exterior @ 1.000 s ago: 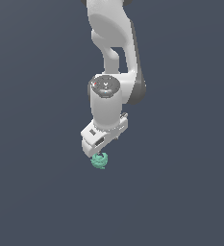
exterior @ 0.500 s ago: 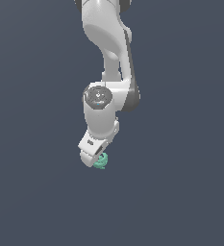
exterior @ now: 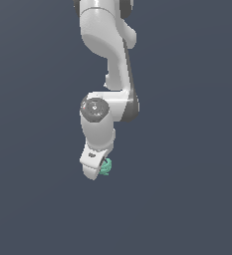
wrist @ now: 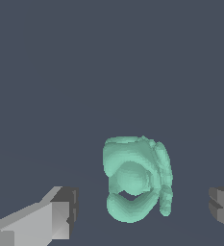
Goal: Pick up the object and move it to a goal position.
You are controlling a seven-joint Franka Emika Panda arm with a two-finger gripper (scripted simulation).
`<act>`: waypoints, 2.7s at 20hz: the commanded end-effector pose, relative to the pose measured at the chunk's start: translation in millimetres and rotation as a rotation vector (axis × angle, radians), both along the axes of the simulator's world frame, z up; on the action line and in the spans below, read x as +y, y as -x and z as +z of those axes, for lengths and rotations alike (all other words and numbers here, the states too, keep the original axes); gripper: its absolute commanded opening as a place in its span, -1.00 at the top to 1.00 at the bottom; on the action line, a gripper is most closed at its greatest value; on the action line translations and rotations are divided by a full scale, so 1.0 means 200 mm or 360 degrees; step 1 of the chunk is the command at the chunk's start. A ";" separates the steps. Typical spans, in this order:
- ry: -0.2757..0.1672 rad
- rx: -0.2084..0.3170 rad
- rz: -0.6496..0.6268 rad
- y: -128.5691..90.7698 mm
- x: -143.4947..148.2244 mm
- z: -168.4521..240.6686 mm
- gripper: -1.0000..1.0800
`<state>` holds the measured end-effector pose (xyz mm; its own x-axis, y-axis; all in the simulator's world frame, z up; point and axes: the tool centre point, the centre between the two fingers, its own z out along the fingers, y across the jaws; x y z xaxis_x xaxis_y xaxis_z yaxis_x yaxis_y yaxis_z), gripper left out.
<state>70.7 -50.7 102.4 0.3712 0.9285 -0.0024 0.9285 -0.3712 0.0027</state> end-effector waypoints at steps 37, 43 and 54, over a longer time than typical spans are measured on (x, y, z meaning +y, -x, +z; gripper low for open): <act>-0.0005 0.0003 0.0135 -0.02 -0.03 -0.29 1.00; -0.0005 0.0003 0.0135 -0.02 -0.04 -0.27 1.00; -0.0004 0.0003 0.0137 -0.01 -0.11 0.04 1.00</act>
